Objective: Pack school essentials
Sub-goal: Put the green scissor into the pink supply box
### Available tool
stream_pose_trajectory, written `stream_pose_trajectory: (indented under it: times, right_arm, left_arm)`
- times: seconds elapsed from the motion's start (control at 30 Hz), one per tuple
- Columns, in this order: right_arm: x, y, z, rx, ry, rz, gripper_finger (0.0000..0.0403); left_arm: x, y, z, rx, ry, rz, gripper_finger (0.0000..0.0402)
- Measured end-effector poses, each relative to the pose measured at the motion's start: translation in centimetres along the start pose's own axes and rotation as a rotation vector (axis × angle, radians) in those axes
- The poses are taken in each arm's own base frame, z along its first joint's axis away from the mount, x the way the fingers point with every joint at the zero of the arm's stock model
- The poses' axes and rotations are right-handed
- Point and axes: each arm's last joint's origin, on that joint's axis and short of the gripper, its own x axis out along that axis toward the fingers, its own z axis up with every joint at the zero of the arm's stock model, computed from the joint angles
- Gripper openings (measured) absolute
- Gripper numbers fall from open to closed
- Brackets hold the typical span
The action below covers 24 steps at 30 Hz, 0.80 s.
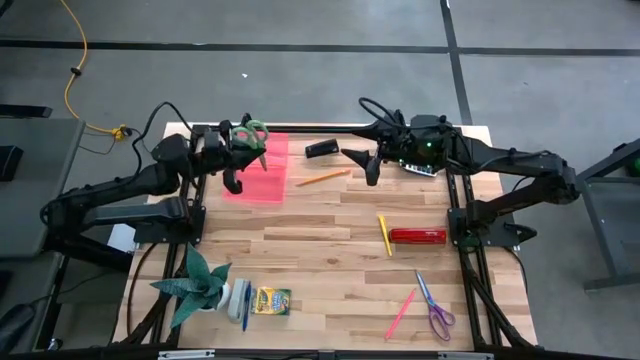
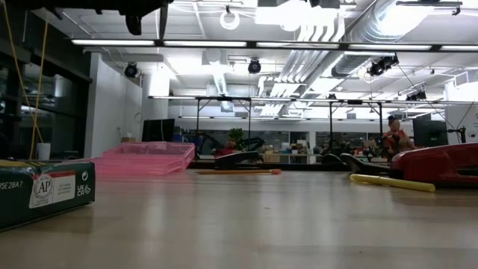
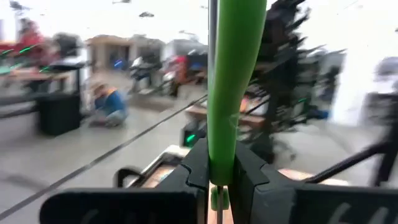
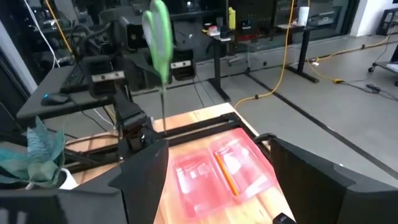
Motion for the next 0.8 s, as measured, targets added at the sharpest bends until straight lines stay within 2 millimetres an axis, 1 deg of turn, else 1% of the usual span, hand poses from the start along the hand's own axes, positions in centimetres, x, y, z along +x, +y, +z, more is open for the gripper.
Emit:
stream_pose_trajectory:
  times: [0.07,0.13,0.2,0.27,0.37,0.43,0.57,0.7,0.8]
  right_arm:
    - [-0.1,0.0,0.1,0.001,-0.008,-0.013,0.0275]
    - [-0.1,-0.1,0.1,0.001,-0.007,-0.015,0.0275]
    - [-0.1,-0.1,0.1,0.001,-0.006,-0.016,0.0275]
    - [-0.1,-0.1,0.1,0.001,-0.006,-0.016,0.0275]
    - [-0.1,-0.1,0.1,0.001,-0.003,-0.020,0.0275]
    - [-0.1,-0.1,0.0,0.000,0.007,-0.030,0.0275]
    - [-0.2,-0.2,-0.5,-0.002,0.055,-0.059,0.0275]
    - [-0.1,-0.3,-0.9,0.001,0.085,-0.082,0.0275]
    - [0.0,-0.3,-0.9,0.004,0.090,-0.092,0.0275]
  left_arm:
    - [0.7,0.5,0.5,0.023,0.072,0.085,0.0011]
    - [1.4,1.4,0.6,0.055,0.200,0.159,0.0011]
    - [2.2,2.6,0.8,0.073,0.343,0.210,0.0011]
    - [3.1,4.2,0.3,0.069,0.486,0.240,0.0011]
    - [4.2,6.9,-1.9,0.022,0.690,0.293,0.0011]
    - [4.7,8.7,-3.6,-0.021,0.782,0.328,0.0011]
    - [4.9,12.0,-7.6,-0.117,0.994,0.412,0.0011]
    - [5.0,14.7,-10.2,-0.161,1.073,0.471,0.0011]
    - [5.1,15.7,-11.5,-0.138,1.108,0.448,0.0011]
